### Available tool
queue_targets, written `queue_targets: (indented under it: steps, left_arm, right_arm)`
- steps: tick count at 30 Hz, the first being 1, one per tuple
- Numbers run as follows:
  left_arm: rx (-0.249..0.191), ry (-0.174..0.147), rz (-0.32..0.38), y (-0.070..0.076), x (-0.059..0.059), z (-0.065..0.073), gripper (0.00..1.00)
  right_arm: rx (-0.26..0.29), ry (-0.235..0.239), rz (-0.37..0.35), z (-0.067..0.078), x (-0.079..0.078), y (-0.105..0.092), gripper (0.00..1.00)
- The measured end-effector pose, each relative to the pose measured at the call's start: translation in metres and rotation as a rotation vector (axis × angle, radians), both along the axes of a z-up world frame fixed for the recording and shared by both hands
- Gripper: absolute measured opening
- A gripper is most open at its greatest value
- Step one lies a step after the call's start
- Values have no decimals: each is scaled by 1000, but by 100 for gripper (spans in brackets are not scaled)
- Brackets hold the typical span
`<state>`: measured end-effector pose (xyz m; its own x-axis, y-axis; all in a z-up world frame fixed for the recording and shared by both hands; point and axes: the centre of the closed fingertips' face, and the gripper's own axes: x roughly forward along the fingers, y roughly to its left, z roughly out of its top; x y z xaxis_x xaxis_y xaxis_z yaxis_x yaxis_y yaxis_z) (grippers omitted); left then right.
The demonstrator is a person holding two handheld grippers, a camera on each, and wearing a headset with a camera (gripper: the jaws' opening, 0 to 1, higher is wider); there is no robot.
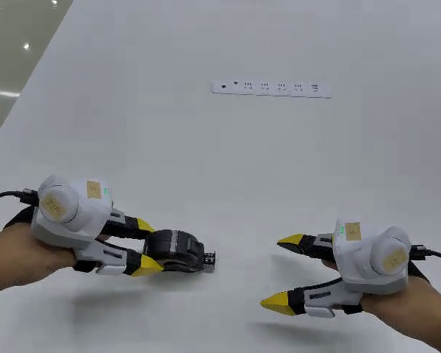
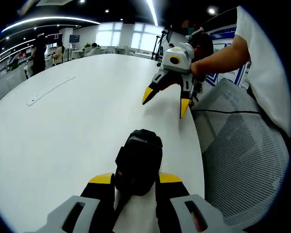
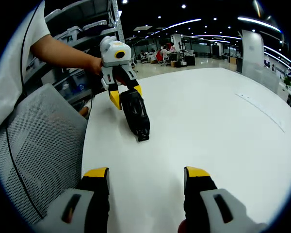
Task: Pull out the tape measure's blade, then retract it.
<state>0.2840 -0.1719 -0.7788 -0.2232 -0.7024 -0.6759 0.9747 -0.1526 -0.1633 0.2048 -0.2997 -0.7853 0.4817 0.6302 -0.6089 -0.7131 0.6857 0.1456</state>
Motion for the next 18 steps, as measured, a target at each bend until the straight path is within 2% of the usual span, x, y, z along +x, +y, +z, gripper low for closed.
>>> queue_targets:
  steps: [10,14,16,18]
  left_arm:
    - [27,-45,-45,0,0,-1,28]
    - [37,-55,-52,1,0,-2,28]
    - [40,-60,-53,1,0,-2,28]
    - [42,-64,-57,0,0,-2,28]
  right_arm:
    - [-14,-43,47,2,17,10,56]
    - [-12,-68,72,3,24,16,53]
    - [-12,-65,80,2,26,18,52]
    - [-27,-74,100,-1,29,22,51]
